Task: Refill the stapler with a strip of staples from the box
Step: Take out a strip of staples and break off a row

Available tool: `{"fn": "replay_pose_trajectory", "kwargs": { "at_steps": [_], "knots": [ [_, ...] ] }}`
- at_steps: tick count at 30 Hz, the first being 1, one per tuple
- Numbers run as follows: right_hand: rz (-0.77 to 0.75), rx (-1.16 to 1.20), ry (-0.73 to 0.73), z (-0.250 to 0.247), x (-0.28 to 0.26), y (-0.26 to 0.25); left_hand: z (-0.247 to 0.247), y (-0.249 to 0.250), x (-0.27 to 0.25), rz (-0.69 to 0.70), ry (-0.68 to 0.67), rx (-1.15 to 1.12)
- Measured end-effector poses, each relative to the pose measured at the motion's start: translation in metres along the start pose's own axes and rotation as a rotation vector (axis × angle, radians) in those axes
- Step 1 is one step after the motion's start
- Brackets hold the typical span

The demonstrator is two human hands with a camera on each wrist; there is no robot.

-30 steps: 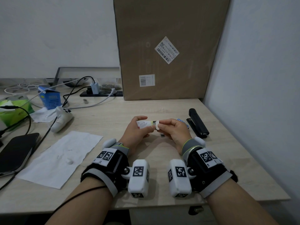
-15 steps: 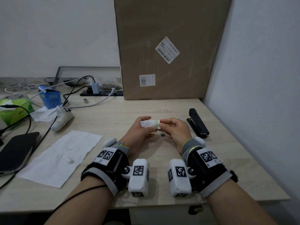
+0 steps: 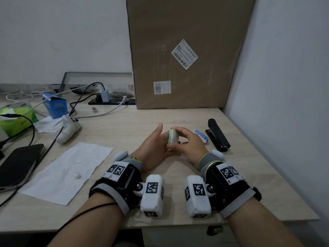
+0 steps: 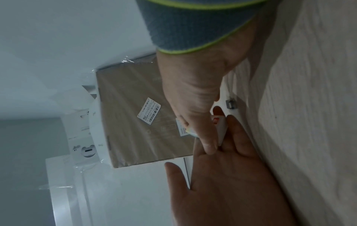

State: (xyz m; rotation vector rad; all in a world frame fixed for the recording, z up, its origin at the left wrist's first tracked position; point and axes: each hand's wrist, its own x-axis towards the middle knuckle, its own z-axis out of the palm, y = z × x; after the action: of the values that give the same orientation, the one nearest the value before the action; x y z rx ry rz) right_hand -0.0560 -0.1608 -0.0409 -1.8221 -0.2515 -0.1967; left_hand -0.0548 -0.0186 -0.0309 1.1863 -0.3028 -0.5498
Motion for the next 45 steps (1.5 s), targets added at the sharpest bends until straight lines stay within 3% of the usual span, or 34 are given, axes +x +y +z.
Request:
{"fn": "replay_pose_trajectory", "kwargs": {
  "at_steps": [9,16,19,23,31,39,45],
  "knots": [
    [-0.08,-0.136,0.079,-0.001,0.001,-0.003,-0.005,-0.005,0.002,0.089,0.154,0.016],
    [-0.036,-0.21,-0.06,-0.003,0.0,0.0,-0.006,-0.005,0.002,0.161,0.368,0.049],
    [-0.072,-0.203,0.091,-0.005,0.004,0.001,-0.008,-0.002,0.002,0.21,0.516,0.13],
    [-0.037,-0.327,0.391,-0.016,0.009,0.007,-0.019,-0.002,0.002,0.25,0.67,0.472],
    [0.152,-0.522,0.508,-0.023,0.013,0.013,-0.023,-0.005,0.003,0.174,0.639,0.931],
    [0.26,-0.555,0.443,-0.025,0.018,0.019,-0.025,-0.004,0.003,0.149,0.611,1.079],
    [0.191,-0.535,0.457,-0.026,0.023,0.026,-0.028,-0.006,0.004,0.163,0.658,1.08]
  ]
}}
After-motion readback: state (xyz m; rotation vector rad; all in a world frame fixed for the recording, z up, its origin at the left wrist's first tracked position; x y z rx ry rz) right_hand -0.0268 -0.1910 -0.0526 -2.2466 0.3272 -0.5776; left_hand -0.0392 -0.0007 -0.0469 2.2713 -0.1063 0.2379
